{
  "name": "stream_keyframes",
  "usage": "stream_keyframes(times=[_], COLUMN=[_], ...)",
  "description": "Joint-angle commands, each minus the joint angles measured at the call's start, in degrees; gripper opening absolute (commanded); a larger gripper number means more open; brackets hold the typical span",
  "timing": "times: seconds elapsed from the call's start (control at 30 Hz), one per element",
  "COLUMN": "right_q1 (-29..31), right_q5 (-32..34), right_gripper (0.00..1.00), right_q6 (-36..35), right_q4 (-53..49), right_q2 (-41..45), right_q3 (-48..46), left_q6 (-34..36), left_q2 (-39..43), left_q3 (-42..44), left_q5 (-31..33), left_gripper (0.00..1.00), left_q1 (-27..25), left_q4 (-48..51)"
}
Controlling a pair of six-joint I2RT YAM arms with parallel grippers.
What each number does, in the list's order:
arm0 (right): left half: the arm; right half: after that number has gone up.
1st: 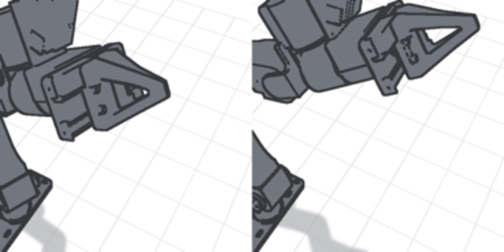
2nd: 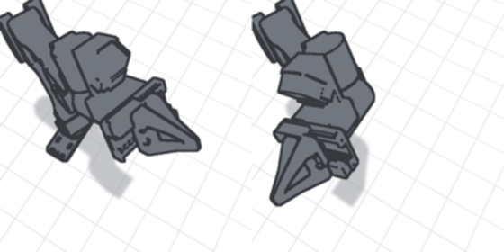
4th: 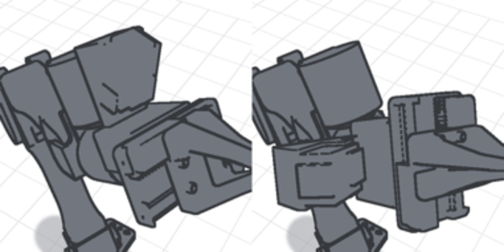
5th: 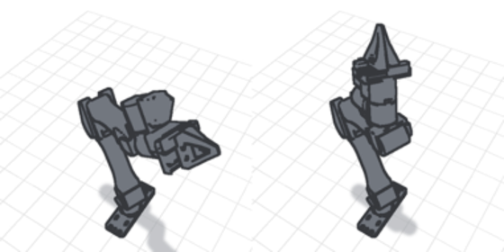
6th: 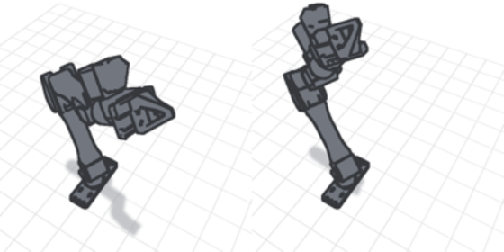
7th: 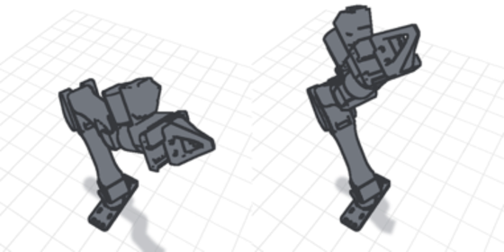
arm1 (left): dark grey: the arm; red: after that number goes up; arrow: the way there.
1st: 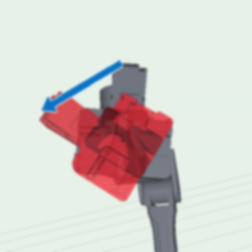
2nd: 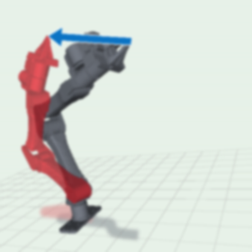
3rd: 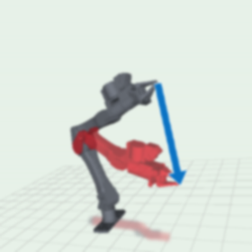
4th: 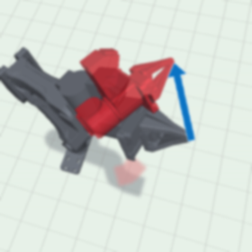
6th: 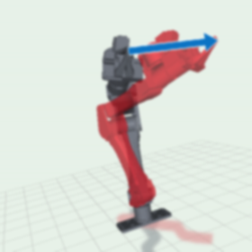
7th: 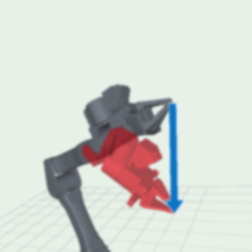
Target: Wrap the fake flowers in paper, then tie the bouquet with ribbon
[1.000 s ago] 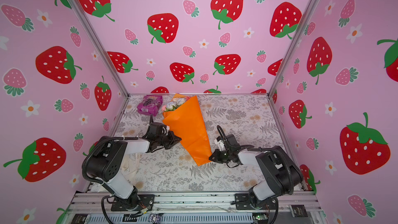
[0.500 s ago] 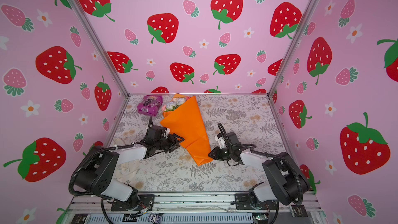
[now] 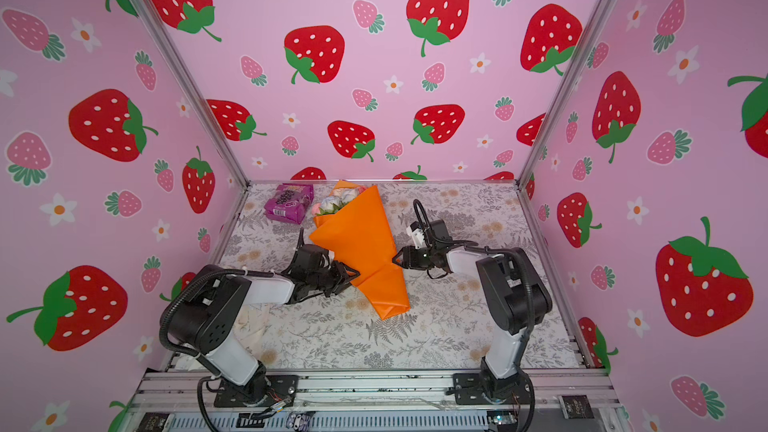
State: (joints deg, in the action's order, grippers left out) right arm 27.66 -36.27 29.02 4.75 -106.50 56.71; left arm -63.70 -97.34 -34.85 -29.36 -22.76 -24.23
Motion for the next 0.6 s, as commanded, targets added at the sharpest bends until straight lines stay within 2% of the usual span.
stream_keyframes(times=[0.0, 0.1, 0.2, 0.33, 0.47, 0.57], right_q1=[-0.24, -0.41, -0.41, -0.91, -2.79, -4.38], right_q5=[-4.12, -5.01, -9.08, -9.28, -9.43, -9.65], right_gripper=[0.51, 0.51, 0.49, 0.32, 0.16, 0.12], right_q6=[-5.37, -6.11, -5.19, -3.54, -0.86, 1.76], right_q4=[-2.63, -2.55, -1.82, 0.98, 6.07, 10.26], right_q2=[-5.69, -10.88, -15.32, -15.43, -12.05, -9.70], right_q3=[6.91, 11.15, 14.13, 12.34, 6.27, 1.15], left_q6=[0.00, 0.65, 2.27, 3.91, 4.51, 4.47], left_q2=[-2.00, -3.08, -5.05, -7.46, -9.26, -11.15], left_q3=[-2.34, -3.00, -4.99, -7.55, -9.26, -10.93], left_q5=[1.32, 1.86, 0.66, -0.11, -0.24, -1.10], left_gripper=[0.35, 0.29, 0.24, 0.18, 0.14, 0.12], left_q1=[0.51, 1.13, 1.41, 1.51, 1.32, 1.08], left_q4=[0.48, 0.76, 0.90, 1.69, 2.26, 1.88])
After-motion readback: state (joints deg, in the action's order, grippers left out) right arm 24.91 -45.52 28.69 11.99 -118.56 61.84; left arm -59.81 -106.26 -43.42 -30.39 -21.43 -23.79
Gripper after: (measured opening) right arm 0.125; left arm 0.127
